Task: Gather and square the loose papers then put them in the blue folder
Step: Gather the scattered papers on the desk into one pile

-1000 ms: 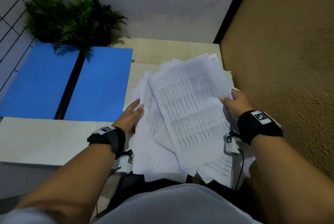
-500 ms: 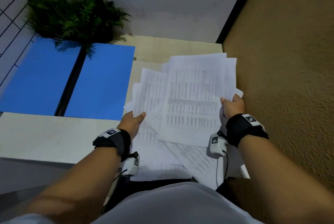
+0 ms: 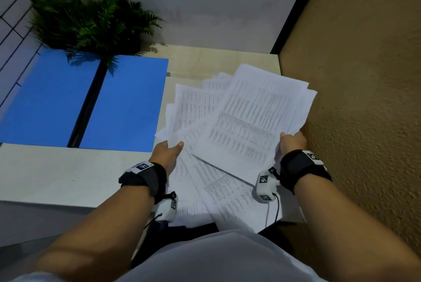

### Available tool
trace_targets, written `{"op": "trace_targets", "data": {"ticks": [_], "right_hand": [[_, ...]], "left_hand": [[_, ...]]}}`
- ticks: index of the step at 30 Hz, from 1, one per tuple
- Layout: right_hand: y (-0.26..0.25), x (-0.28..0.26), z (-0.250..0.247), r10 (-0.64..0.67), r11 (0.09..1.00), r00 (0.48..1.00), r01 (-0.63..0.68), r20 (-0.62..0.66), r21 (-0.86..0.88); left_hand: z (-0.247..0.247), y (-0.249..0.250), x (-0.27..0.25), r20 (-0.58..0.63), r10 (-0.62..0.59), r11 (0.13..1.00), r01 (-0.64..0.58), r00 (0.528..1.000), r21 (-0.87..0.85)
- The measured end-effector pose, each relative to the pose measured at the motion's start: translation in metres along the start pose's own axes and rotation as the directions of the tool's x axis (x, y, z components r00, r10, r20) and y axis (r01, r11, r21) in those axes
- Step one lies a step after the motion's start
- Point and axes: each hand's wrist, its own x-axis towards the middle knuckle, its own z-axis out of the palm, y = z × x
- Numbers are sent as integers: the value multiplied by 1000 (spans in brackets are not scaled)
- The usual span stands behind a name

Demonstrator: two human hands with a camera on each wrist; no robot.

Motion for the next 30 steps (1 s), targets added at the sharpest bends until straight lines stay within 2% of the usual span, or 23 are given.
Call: {"op": "trace_targets", "data": {"ticks": [3, 6, 9, 12, 14, 16, 18, 20, 22, 24, 26, 30], "right_hand": [[-13, 7, -14, -51, 981, 983, 82, 176, -177], [-15, 7, -17, 20, 961, 931, 83, 366, -262], [-11, -6, -10, 89, 927, 869, 106, 486, -360], [-1, -18, 2, 73, 891, 814, 207, 577, -405], [7, -23, 8, 63, 859, 803, 258, 592, -442], [15, -22, 9, 50, 898, 843, 197, 536, -393], [18, -18, 7, 20, 946, 898, 125, 439, -300], [19, -12, 4, 16, 981, 938, 53, 347, -188], [17, -7, 3, 27, 1000, 960, -24, 278, -14], [14, -8, 5, 40, 992, 958, -71, 283, 101], [13, -13, 11, 40, 990, 943, -83, 331, 118], [11, -32, 32, 69, 995, 916, -36, 395, -92]], "left_hand": [[4, 7, 2, -33, -4, 1000, 5, 999, 18], [10, 12, 2, -5, -49, 999, 49, 999, -20], [13, 15, 7, 12, -44, 999, 44, 999, 27], [12, 4, 24, -26, -61, 996, 62, 998, 59], [15, 12, 17, -41, -52, 995, 55, 998, 85], [15, 16, 12, -32, -36, 981, 41, 999, 190], [14, 17, 9, -45, -56, 965, 66, 997, 253], [14, 18, 5, -37, -100, 977, 105, 994, 187], [13, 19, 3, -35, -99, 976, 104, 994, 190], [15, 19, 5, -9, -82, 966, 82, 997, 246], [18, 18, 5, 22, -88, 957, 78, 996, 279], [24, 11, 5, 59, -53, 973, 38, 997, 226]]}}
